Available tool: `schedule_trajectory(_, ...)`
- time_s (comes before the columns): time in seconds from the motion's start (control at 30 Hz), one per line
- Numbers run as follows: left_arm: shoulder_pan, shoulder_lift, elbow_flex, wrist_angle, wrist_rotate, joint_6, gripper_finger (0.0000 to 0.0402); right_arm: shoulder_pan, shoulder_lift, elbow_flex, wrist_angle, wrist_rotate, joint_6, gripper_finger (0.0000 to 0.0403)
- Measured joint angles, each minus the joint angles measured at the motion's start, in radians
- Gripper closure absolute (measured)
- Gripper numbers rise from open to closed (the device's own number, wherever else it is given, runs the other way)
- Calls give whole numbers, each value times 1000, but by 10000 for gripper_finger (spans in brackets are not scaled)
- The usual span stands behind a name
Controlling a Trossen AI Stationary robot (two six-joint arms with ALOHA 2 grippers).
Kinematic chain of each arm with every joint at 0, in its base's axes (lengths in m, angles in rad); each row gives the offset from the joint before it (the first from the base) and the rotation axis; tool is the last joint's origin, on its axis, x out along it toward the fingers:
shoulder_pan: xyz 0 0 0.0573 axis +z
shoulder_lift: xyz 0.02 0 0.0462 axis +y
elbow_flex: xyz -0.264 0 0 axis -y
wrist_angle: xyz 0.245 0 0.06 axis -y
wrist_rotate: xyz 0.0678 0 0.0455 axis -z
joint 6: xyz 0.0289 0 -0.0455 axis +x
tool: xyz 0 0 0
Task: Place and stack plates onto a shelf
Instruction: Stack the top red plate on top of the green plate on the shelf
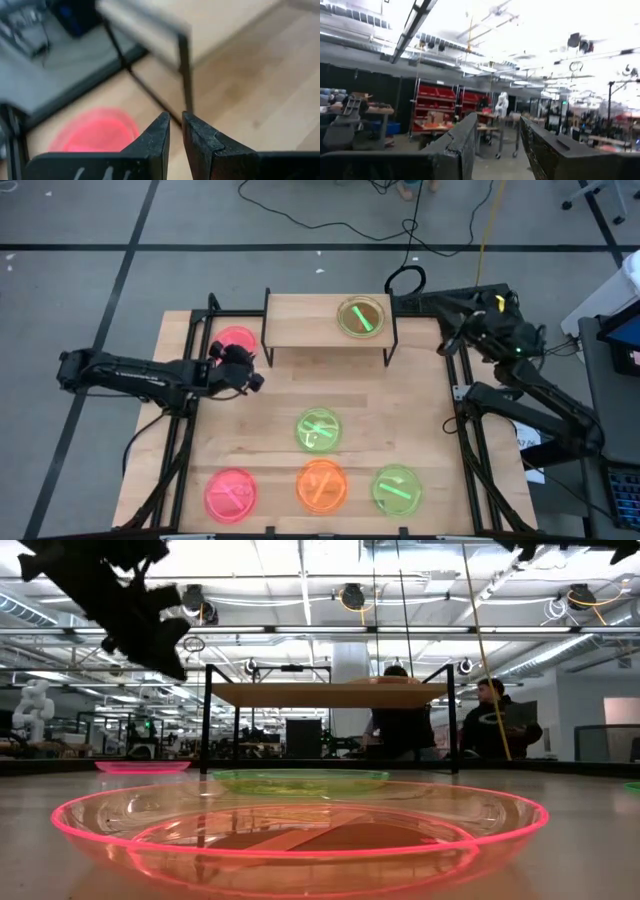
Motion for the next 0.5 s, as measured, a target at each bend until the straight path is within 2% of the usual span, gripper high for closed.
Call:
schedule_trajectory(0.17, 54, 47, -30, -27, 60, -46, 343, 0, -47, 0, -11, 29, -13, 271)
schedule_trajectory(0.37, 128, 149, -34, -29, 164, -22, 343, 0, -58, 0, -57, 28, -10, 271)
schedule_trajectory(0.5, 165, 219, -34, -39, 193, -1, 343, 0, -57, -1, -89, 28, -12, 271)
